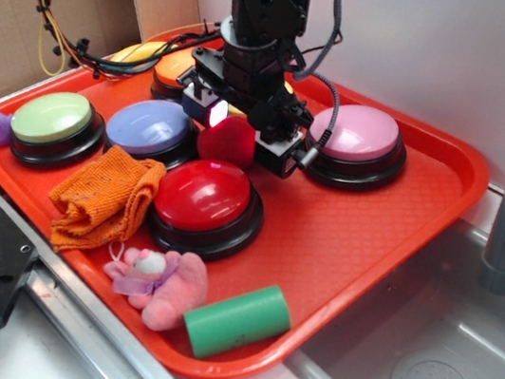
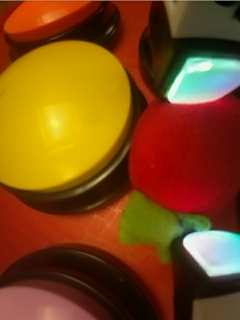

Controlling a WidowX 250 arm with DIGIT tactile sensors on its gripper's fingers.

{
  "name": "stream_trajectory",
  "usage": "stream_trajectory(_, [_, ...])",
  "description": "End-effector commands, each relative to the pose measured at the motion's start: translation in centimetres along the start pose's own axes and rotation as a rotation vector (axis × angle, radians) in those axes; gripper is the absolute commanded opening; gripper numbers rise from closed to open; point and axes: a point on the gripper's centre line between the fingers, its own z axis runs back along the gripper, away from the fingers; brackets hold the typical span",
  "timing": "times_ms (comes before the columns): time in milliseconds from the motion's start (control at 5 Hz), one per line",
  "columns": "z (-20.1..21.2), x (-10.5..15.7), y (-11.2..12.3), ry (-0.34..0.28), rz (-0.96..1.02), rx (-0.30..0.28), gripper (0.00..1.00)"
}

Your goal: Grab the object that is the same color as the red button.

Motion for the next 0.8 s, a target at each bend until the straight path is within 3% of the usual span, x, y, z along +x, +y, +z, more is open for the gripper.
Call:
stream_trajectory(0, [0.77,1.12,0.54,-0.023,0.065,0.033,0.00])
stream_trajectory(400, [0.70,1.05,0.81,0.002,0.108,0.047,0.00])
stream_trajectory(600, [1.35,0.79,1.33,0.023,0.135,-0.004,0.00])
